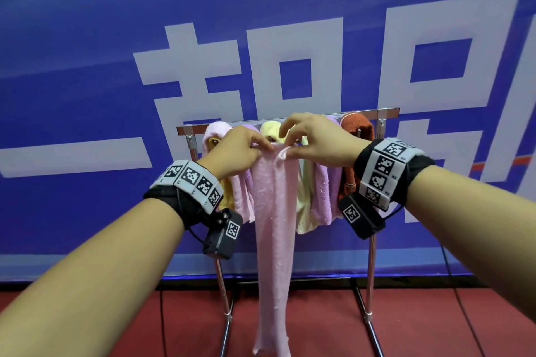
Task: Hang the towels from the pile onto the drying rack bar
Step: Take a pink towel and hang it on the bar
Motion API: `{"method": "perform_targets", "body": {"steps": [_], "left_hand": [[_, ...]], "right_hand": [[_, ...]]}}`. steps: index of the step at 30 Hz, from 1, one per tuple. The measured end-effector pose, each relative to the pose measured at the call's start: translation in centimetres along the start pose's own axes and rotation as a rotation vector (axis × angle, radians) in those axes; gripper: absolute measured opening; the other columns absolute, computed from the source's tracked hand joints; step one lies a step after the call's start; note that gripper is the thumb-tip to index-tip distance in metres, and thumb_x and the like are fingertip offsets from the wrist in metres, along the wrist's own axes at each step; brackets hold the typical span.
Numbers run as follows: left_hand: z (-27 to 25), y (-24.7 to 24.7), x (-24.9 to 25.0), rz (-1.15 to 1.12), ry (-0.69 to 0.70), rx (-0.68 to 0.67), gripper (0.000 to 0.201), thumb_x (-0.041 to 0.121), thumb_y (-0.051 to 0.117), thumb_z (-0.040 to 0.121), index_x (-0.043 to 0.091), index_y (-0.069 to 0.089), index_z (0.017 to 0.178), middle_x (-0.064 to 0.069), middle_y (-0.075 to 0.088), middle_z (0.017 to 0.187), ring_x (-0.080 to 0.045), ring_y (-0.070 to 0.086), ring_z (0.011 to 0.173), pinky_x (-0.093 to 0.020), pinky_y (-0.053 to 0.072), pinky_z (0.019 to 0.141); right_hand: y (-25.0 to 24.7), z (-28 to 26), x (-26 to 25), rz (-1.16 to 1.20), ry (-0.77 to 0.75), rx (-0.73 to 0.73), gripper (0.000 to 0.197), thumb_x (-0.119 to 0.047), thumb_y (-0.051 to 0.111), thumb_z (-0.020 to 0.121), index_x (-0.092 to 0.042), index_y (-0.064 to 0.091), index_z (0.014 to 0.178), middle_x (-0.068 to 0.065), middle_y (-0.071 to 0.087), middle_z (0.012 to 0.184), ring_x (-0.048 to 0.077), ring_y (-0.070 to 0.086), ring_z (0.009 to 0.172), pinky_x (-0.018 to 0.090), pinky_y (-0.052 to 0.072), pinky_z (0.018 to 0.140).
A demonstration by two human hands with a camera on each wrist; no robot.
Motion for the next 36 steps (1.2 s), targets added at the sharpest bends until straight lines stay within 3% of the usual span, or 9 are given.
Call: {"method": "perform_targets", "body": {"steps": [3, 6, 10, 16, 19, 24, 30, 34, 36], "left_hand": [[0.1, 0.1, 0.6, -0.034, 0.027, -0.018, 0.029, 0.000, 0.060, 0.090, 0.022, 0.077, 0.097, 0.015, 0.065, 0.080, 0.001, 0.058, 0.076, -0.001, 0.036, 0.062], [0.1, 0.2, 0.9, -0.078, 0.031, -0.025, 0.027, 0.002, 0.061, 0.091, 0.027, 0.073, 0.090, 0.012, 0.066, 0.080, 0.003, 0.057, 0.072, -0.002, 0.036, 0.061], [0.3, 0.3, 0.7, -0.154, 0.037, -0.002, 0.021, 0.003, 0.064, 0.091, 0.016, 0.078, 0.098, 0.005, 0.073, 0.098, -0.003, 0.066, 0.088, -0.010, 0.047, 0.075], [0.1, 0.2, 1.0, -0.249, 0.075, 0.005, 0.012, 0.008, 0.074, 0.085, 0.010, 0.077, 0.097, -0.002, 0.075, 0.095, -0.014, 0.070, 0.092, -0.025, 0.056, 0.086], [-0.3, 0.0, 1.0, -0.263, 0.062, 0.001, 0.017, 0.000, 0.070, 0.085, 0.009, 0.078, 0.097, -0.002, 0.075, 0.095, -0.010, 0.070, 0.091, -0.020, 0.055, 0.084], [-0.7, -0.1, 1.5, -0.261, 0.066, -0.034, 0.026, -0.007, 0.063, 0.085, 0.009, 0.077, 0.101, 0.000, 0.074, 0.094, 0.009, 0.063, 0.080, -0.006, 0.044, 0.071], [-0.8, 0.0, 1.5, -0.295, 0.090, 0.018, 0.013, 0.007, 0.072, 0.087, 0.007, 0.077, 0.099, -0.001, 0.075, 0.095, 0.000, 0.067, 0.085, -0.009, 0.048, 0.075], [-0.7, 0.0, 1.3, -0.304, 0.085, 0.027, 0.011, 0.008, 0.073, 0.087, 0.009, 0.077, 0.097, -0.003, 0.075, 0.092, -0.017, 0.070, 0.088, -0.024, 0.057, 0.079], [-0.8, 0.0, 1.2, -0.314, 0.077, 0.036, 0.012, 0.006, 0.073, 0.087, 0.008, 0.077, 0.098, -0.003, 0.075, 0.092, -0.017, 0.071, 0.088, -0.025, 0.058, 0.080]], "right_hand": [[0.1, 0.2, -1.0, 0.021, -0.079, 0.030, 0.015, -0.027, 0.077, 0.083, -0.013, 0.076, 0.085, -0.013, 0.070, 0.094, -0.006, 0.052, 0.082, 0.010, 0.035, 0.077], [0.3, 0.2, -1.4, -0.009, -0.029, 0.014, 0.021, -0.034, 0.070, 0.088, -0.014, 0.074, 0.092, -0.018, 0.057, 0.077, 0.004, 0.050, 0.079, 0.025, 0.041, 0.076], [0.8, 0.3, -0.8, -0.085, 0.002, 0.027, 0.025, -0.042, 0.064, 0.092, -0.018, 0.065, 0.086, -0.010, 0.057, 0.073, 0.014, 0.053, 0.074, 0.038, 0.045, 0.071], [1.3, 0.3, -0.2, -0.199, 0.045, 0.035, 0.039, -0.054, 0.060, 0.090, -0.017, 0.063, 0.078, 0.001, 0.060, 0.073, 0.018, 0.050, 0.079, 0.040, 0.043, 0.071], [1.2, 0.1, 0.1, -0.243, 0.071, 0.063, 0.038, -0.057, 0.059, 0.089, -0.021, 0.067, 0.081, -0.002, 0.063, 0.075, 0.015, 0.049, 0.083, 0.037, 0.041, 0.072], [1.3, -0.1, 0.7, -0.140, 0.108, 0.099, 0.032, -0.056, 0.063, 0.086, -0.025, 0.070, 0.084, 0.000, 0.062, 0.078, 0.017, 0.054, 0.083, 0.041, 0.047, 0.075], [1.4, -0.1, 0.3, -0.078, 0.090, 0.090, 0.025, -0.049, 0.063, 0.086, -0.026, 0.072, 0.087, -0.005, 0.065, 0.077, 0.016, 0.058, 0.076, 0.045, 0.049, 0.070], [1.3, -0.3, 0.3, -0.064, 0.090, 0.071, 0.025, -0.050, 0.063, 0.087, -0.026, 0.072, 0.087, -0.006, 0.065, 0.077, 0.015, 0.058, 0.075, 0.044, 0.050, 0.069], [1.3, -0.4, 0.3, -0.051, 0.087, 0.068, 0.029, -0.053, 0.062, 0.086, -0.026, 0.072, 0.087, -0.005, 0.066, 0.077, 0.015, 0.058, 0.075, 0.042, 0.049, 0.069]]}}
Point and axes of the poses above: each hand's wrist, its own z-axis towards the middle knuckle, its own y-axis out of the palm, x = y × z, the point moved 2 cm from there along z, towards the middle knuckle
